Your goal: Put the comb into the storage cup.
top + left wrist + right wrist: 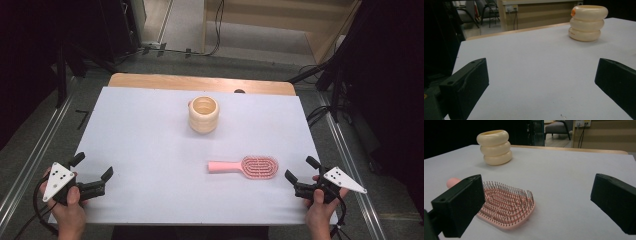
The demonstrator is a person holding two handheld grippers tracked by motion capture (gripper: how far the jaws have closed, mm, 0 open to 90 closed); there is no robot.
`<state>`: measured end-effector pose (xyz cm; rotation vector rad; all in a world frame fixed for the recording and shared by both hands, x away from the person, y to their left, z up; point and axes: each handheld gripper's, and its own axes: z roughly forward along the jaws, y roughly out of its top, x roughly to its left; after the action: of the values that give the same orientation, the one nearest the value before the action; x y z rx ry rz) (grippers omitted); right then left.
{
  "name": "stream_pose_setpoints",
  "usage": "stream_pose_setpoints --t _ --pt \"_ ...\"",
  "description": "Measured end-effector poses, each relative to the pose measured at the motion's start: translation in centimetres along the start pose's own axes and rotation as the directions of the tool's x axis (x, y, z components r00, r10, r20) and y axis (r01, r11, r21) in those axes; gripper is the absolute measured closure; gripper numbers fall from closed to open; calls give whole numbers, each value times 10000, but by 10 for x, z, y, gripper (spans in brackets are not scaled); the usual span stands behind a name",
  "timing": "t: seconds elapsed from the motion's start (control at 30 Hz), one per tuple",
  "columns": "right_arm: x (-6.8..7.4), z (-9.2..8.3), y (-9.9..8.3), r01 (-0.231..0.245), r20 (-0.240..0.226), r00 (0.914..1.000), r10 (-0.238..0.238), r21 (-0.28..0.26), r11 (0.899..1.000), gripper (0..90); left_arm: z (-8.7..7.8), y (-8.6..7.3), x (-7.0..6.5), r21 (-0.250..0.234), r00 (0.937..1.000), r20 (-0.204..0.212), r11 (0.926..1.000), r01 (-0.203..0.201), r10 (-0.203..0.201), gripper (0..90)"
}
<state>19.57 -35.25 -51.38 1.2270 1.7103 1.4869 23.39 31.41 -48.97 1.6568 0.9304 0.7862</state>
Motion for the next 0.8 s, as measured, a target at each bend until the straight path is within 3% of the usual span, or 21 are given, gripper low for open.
stream_pose_setpoints --t 0.1,0.27,0.4,0.57,0.7,0.8 --pt "1 1 0 39 -13 10000 -39 60 10000 0 2 2 1 55 9986 506 9999 152 -155 0" --pt "2 2 0 144 78 9999 -144 63 9999 0 3 9 -4 -60 9986 463 9996 271 -268 0" --pt "2 1 0 99 254 9996 -97 -62 9999 0 5 21 -14 -83 9975 660 9996 251 -245 0" --pt "3 1 -1 181 219 9996 -181 -24 9998 0 18 31 -26 412 9984 528 9990 171 -193 0" --pt "2 2 -1 120 186 9998 -120 -18 9999 0 29 38 -34 417 9962 814 9988 271 -305 0" --pt "3 3 -1 211 191 9996 -212 57 9998 0 37 43 -42 509 9937 1116 9987 72 -128 0"
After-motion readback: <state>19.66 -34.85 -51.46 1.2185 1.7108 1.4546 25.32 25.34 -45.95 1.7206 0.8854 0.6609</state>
